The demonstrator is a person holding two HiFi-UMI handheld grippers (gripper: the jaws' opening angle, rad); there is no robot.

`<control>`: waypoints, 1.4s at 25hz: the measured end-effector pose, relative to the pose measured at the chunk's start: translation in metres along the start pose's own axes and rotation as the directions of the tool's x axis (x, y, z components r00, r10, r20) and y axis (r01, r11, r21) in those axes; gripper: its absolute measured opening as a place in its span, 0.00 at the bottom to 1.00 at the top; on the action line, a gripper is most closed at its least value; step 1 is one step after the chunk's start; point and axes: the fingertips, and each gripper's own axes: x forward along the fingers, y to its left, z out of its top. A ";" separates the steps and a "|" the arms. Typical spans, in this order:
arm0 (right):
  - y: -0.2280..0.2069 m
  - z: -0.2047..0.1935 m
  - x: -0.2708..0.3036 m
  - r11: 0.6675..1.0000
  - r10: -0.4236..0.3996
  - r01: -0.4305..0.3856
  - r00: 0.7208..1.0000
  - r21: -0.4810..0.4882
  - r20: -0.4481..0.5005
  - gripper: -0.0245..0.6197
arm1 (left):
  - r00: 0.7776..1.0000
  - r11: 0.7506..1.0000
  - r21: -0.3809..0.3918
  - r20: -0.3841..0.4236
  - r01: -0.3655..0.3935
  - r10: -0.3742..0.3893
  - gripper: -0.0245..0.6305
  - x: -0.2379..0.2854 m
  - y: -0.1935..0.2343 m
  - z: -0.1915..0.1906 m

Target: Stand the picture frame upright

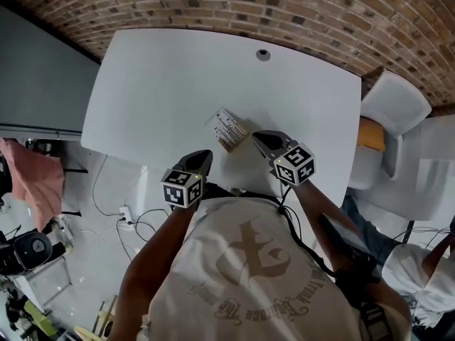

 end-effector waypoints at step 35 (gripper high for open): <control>-0.041 -0.038 0.091 0.978 0.206 -0.149 0.814 0.147 -0.543 0.21 | 0.985 0.770 -0.636 -0.160 -0.051 -0.067 0.27 0.071 0.033 -0.031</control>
